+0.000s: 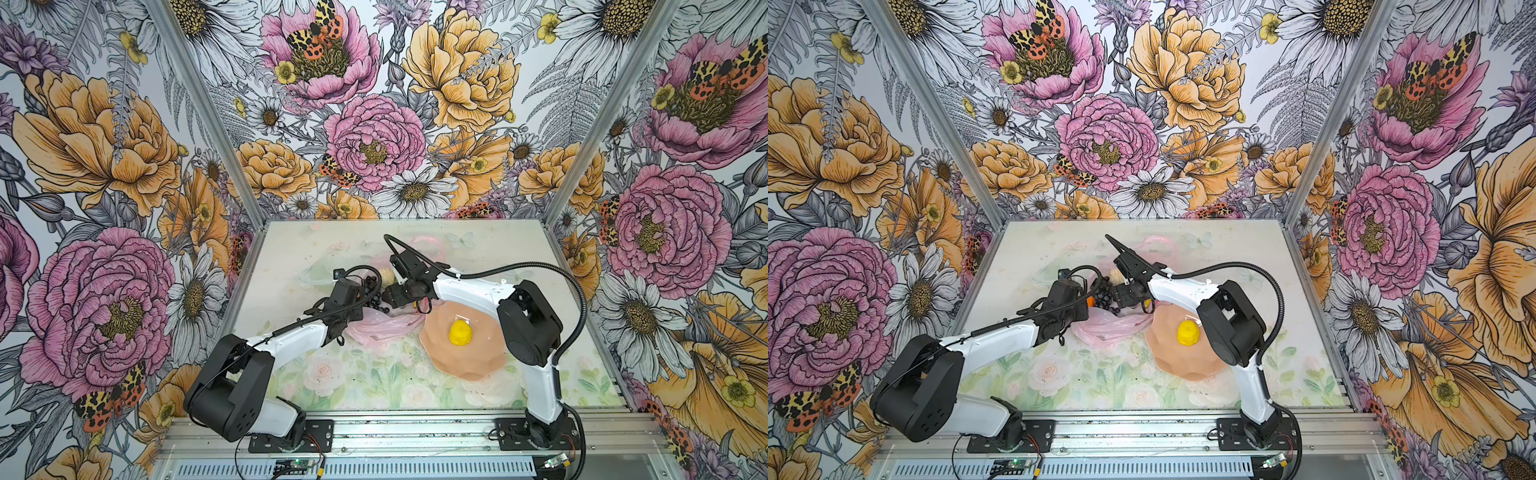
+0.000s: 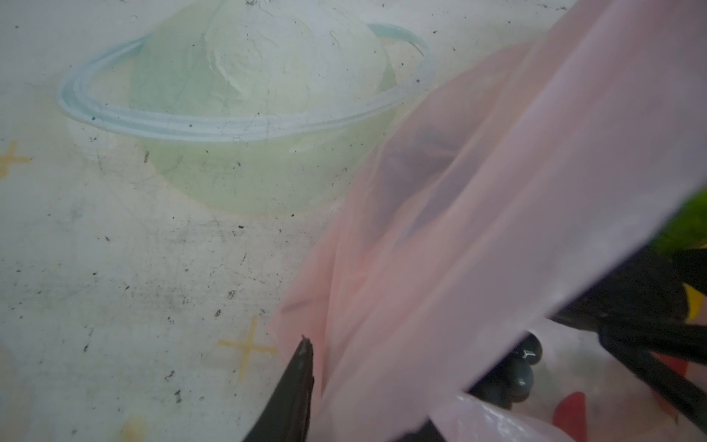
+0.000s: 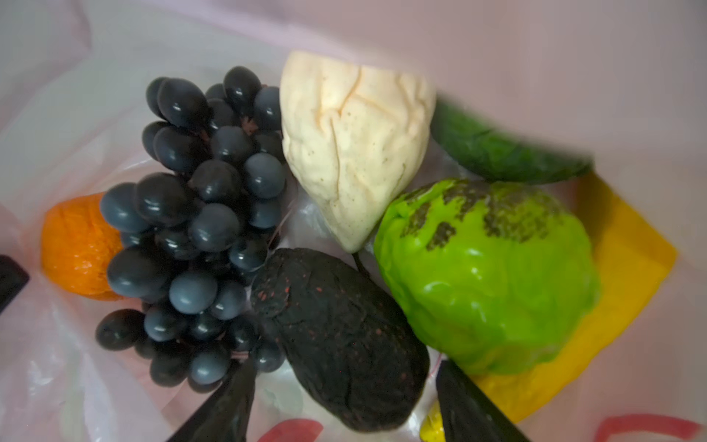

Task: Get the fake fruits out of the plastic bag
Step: 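Move the open right gripper back into the bag above the dark avocado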

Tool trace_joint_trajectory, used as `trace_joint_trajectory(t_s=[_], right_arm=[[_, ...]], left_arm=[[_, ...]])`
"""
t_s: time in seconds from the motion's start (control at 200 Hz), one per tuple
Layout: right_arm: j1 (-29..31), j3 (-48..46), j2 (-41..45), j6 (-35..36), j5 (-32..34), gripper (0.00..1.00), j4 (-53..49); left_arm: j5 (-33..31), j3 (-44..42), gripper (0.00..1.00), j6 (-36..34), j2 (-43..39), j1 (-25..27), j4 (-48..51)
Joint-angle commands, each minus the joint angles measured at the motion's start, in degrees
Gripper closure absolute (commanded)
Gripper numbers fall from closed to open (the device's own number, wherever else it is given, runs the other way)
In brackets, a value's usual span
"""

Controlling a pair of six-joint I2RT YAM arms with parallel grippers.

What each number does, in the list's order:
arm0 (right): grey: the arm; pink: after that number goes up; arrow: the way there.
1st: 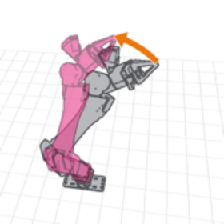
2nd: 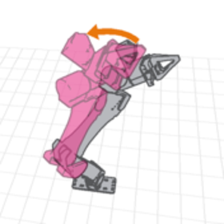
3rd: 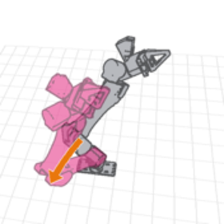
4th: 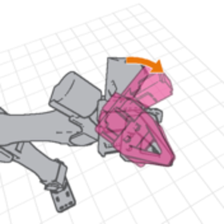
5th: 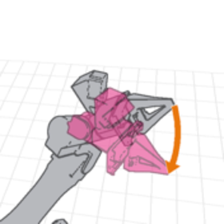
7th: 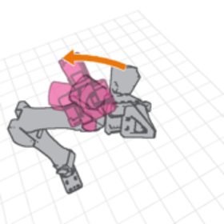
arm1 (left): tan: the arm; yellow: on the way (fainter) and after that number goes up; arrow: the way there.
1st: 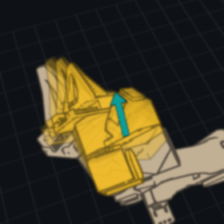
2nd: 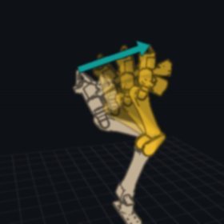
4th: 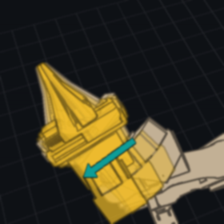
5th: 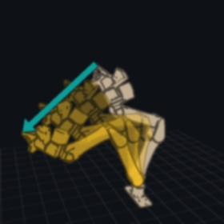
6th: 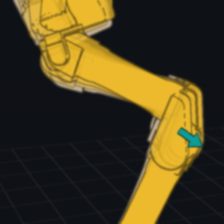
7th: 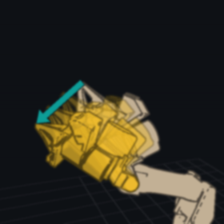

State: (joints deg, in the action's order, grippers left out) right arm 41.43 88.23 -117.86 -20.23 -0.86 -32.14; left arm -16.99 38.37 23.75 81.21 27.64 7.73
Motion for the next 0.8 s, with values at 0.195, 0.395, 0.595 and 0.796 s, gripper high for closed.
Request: trace_joint_trajectory(t_s=[0.195,0.395,0.595,0.796], right_arm=[[1.0,1.7,-1.5,1.8,-3.0,0.24,0.1],[2.4,0.7,-0.7,2.3,-3.2,0.33,0.1],[3.0,1.5,-2.0,4.0,-0.3,0.34,0.1],[3.1,4.0,-5.1,6.6,4.8,0.24,0.1]], left_arm=[[-1.8,1.5,0.71,-0.9,0.4,0.4,0.5],[-1.8,1.6,0.71,-0.9,0.6,0.5,0.6],[-1.8,1.6,0.71,-0.9,0.5,0.5,0.5],[-2.1,1.6,0.71,-0.9,0.4,0.5,0.6]])
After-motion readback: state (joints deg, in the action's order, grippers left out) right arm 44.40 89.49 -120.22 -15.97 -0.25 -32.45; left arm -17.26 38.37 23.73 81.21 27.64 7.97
